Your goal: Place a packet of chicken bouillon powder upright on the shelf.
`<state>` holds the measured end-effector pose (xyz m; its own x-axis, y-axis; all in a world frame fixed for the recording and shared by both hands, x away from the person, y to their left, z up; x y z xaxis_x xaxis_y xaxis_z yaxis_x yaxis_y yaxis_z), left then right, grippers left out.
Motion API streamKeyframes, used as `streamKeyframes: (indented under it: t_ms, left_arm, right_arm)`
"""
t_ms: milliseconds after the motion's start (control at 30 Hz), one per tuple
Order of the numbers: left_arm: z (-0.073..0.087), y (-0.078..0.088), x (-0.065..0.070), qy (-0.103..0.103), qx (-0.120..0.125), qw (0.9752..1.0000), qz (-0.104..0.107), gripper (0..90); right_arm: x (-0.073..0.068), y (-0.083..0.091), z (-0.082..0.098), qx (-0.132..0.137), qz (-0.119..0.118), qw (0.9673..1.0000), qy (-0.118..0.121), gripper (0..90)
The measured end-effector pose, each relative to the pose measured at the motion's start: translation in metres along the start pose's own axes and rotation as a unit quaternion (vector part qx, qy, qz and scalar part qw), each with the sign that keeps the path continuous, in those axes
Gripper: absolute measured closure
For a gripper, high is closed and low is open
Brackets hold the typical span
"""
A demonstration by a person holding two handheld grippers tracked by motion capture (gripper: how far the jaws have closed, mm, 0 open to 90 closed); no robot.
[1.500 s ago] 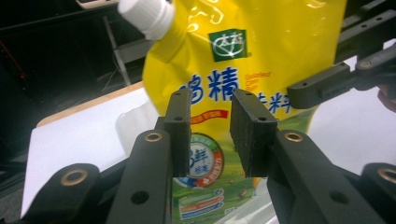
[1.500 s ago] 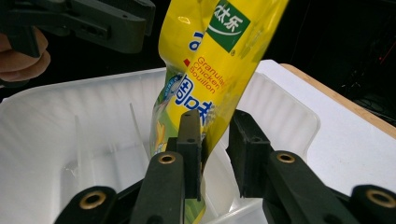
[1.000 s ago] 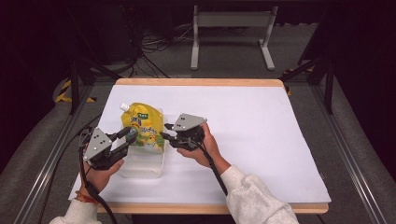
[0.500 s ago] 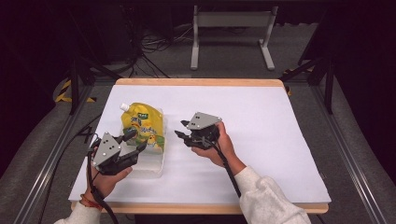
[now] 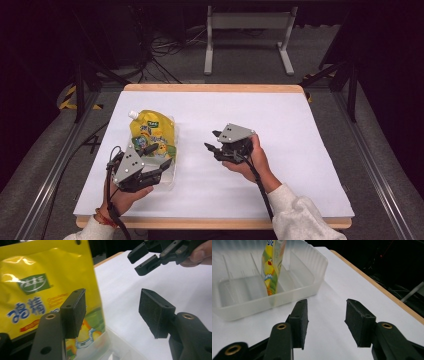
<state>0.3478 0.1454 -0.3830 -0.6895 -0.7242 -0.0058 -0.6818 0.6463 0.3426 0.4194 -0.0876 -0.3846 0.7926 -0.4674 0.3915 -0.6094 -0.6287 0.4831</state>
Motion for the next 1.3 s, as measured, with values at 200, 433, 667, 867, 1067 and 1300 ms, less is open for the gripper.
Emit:
streamKeyframes:
  t_ms: [200,433,667,867,1067,1300]
  left_arm:
    - [-0.001,-0.005,0.015,-0.014,-0.005,0.9997,0.021,37.8]
    - [0.000,-0.011,0.027,-0.024,-0.015,0.9989,0.036,36.9]
    - [0.005,-0.018,0.041,-0.033,-0.030,0.9977,0.051,35.6]
    - [0.008,-0.024,0.052,-0.042,-0.042,0.9967,0.055,31.6]
    - [0.010,-0.029,0.059,-0.043,-0.050,0.9954,0.069,28.5]
    - [0.016,-0.037,0.072,-0.054,-0.065,0.9924,0.089,26.4]
  right_arm:
    - [0.004,0.011,0.010,-0.010,0.005,0.9999,-0.003,50.5]
    - [0.006,0.025,0.022,-0.021,0.006,0.9998,-0.003,48.5]
    - [0.004,0.037,0.032,-0.038,0.006,0.9992,0.013,46.4]
    - [0.002,0.047,0.044,-0.053,0.003,0.9984,0.019,43.1]
    - [0.000,0.059,0.057,-0.063,0.004,0.9979,0.015,38.5]
    - [-0.001,0.069,0.072,-0.077,0.008,0.9969,0.013,34.7]
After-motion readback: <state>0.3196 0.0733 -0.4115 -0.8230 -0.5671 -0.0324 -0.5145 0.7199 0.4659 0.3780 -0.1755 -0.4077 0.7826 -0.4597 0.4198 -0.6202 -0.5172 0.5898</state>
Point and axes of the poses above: each handheld gripper's, and its own axes: y roughly backward along the jaws, z roughly out of its underside, x roughly to its right, the point moved 5 cm from there along -y, roughly forward along the jaws, and after that the axes turned 10 degrees about y, right-handed, at the moved point
